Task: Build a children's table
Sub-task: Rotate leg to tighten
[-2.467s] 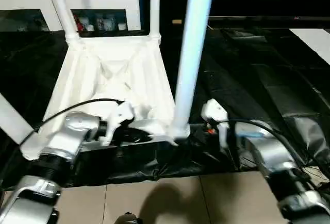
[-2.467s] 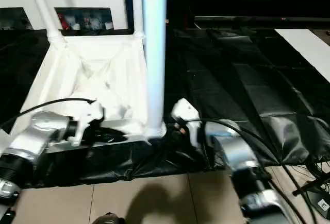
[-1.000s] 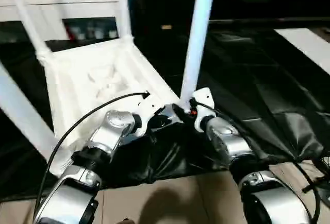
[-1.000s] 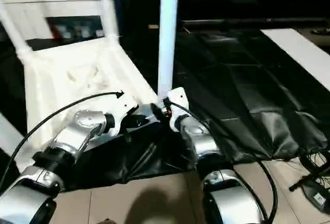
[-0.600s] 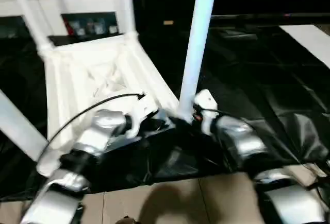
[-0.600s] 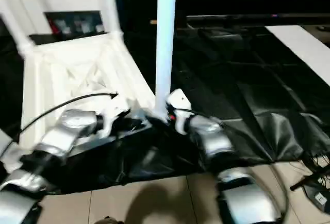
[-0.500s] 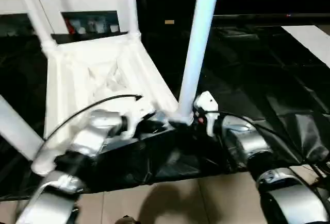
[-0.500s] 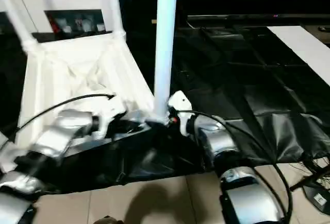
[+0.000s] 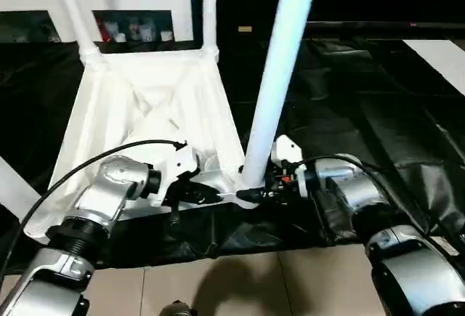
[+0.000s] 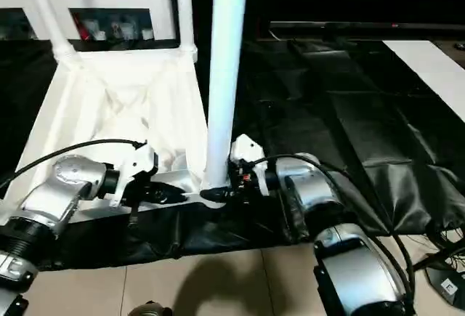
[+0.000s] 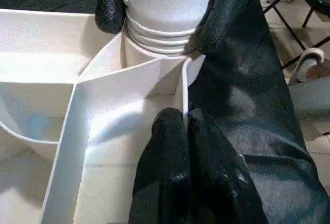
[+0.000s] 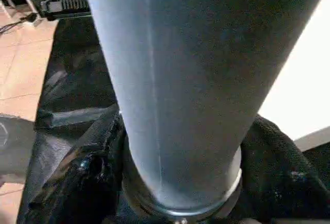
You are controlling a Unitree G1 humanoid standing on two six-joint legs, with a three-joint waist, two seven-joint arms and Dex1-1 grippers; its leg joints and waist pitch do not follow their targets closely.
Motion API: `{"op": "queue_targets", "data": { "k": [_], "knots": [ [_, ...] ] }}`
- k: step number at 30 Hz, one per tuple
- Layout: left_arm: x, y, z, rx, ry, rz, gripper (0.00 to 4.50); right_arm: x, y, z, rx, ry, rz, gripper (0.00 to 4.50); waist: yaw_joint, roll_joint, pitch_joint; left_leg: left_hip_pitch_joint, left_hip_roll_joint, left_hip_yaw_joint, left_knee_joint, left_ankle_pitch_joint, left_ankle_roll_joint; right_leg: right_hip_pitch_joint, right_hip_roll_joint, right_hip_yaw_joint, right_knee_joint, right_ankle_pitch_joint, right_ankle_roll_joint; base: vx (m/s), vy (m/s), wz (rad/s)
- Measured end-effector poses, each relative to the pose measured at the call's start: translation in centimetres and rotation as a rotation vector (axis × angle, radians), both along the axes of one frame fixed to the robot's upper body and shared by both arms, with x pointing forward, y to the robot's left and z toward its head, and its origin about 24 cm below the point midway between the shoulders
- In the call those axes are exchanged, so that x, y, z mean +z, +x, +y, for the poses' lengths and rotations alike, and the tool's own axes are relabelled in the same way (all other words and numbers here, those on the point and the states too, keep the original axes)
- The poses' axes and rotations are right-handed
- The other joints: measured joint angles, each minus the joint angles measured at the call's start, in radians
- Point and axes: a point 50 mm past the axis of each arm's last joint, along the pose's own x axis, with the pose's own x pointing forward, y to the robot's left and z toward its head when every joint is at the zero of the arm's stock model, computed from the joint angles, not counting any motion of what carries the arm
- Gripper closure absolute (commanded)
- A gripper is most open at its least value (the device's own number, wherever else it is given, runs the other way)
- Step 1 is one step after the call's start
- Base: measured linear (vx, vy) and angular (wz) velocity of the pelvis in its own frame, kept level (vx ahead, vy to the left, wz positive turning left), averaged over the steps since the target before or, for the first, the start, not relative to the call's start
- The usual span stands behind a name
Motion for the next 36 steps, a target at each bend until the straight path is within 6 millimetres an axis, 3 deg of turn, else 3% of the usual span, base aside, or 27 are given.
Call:
{"op": "queue_targets", "data": {
  "k": [8, 16, 19, 22, 23, 24, 29, 32, 36],
  "knots": [
    [-0.2, 0.4, -0.4, 0.026, -0.002, 0.003, 4.5, -0.3, 0.0, 0.3, -0.049, 0.018, 0.005, 1.81, 0.002, -0.004, -0.002, 0.002, 0.0, 0.0, 0.001, 0.001, -0.001, 0.001, 0.0, 0.001, 0.002, 0.0, 0.0, 0.0, 0.0, 0.0],
    [-0.4, 2.8, -3.2, 0.253, 0.014, -0.049, 4.5, -1.5, 1.4, 1.0, -0.534, 0.082, -0.021, 1.82, -0.006, -0.01, -0.004, 0.006, 0.0, 0.0, -0.001, 0.004, -0.006, 0.002, 0.0, 0.002, 0.004, 0.001, -0.001, 0.0, 0.0, 0.0],
    [-0.6, 3.6, -4.6, 0.34, 0.02, -0.077, 4.5, -1.8, 2.1, 2.0, -0.759, 0.104, -0.021, 1.82, -0.019, -0.01, -0.005, 0.007, -0.001, 0.0, -0.001, 0.004, -0.007, 0.002, 0.0, 0.002, 0.004, 0.001, -0.001, 0.0, 0.0, 0.0],
    [-0.7, 3.8, -5.5, 0.381, 0.025, -0.101, 4.5, -1.8, 2.4, 2.6, -0.863, 0.105, -0.024, 1.82, -0.028, -0.009, -0.008, 0.007, -0.001, 0.0, -0.003, 0.004, -0.007, 0.003, 0.0, 0.002, 0.003, 0.001, -0.001, 0.0, 0.0, 0.0],
    [-0.7, 3.8, -5.5, 0.383, 0.024, -0.103, 4.5, -1.8, 2.4, 2.7, -0.871, 0.106, -0.029, 1.82, -0.028, -0.009, -0.009, 0.007, -0.001, 0.0, -0.004, 0.004, -0.007, 0.003, 0.0, 0.002, 0.003, 0.001, -0.001, 0.0, 0.0, 0.0],
    [-0.7, 3.8, -5.5, 0.383, 0.024, -0.104, 4.5, -1.8, 2.4, 2.7, -0.875, 0.107, -0.034, 1.27, -0.028, -0.009, -0.009, 0.007, -0.001, 0.0, -0.005, 0.004, -0.007, 0.002, 0.0, 0.002, 0.002, 0.001, -0.001, 0.0, 0.0, 0.0],
    [-0.6, 3.7, -5.5, 0.363, 0.023, -0.114, 4.5, -1.8, 2.3, 2.6, -0.84, 0.122, -0.04, 0.84, -0.028, -0.009, -0.009, 0.006, -0.001, 0.0, -0.006, 0.004, -0.007, 0.002, 0.0, 0.002, 0.0, 0.001, -0.001, 0.0, 0.0, 0.0],
    [-0.5, 3.3, -5.0, 0.305, 0.011, -0.134, 4.5, -1.7, 1.8, 1.3, -0.714, 0.143, -0.038, 0.55, -0.027, -0.009, -0.008, 0.005, -0.001, 0.0, -0.008, 0.004, -0.007, 0.002, 0.0, 0.001, -0.003, 0.001, 0.0, 0.0, 0.0, 0.0],
    [-0.2, 2.8, -4.3, 0.223, -0.005, -0.123, 4.5, -1.3, 1.4, 0.0, -0.527, 0.122, -0.04, 0.55, -0.022, -0.009, -0.008, 0.001, -0.001, 0.0, -0.01, 0.004, -0.006, -0.002, 0.0, -0.001, -0.003, -0.001, -0.002, 0.0, 0.0, 0.0]
  ]
}}
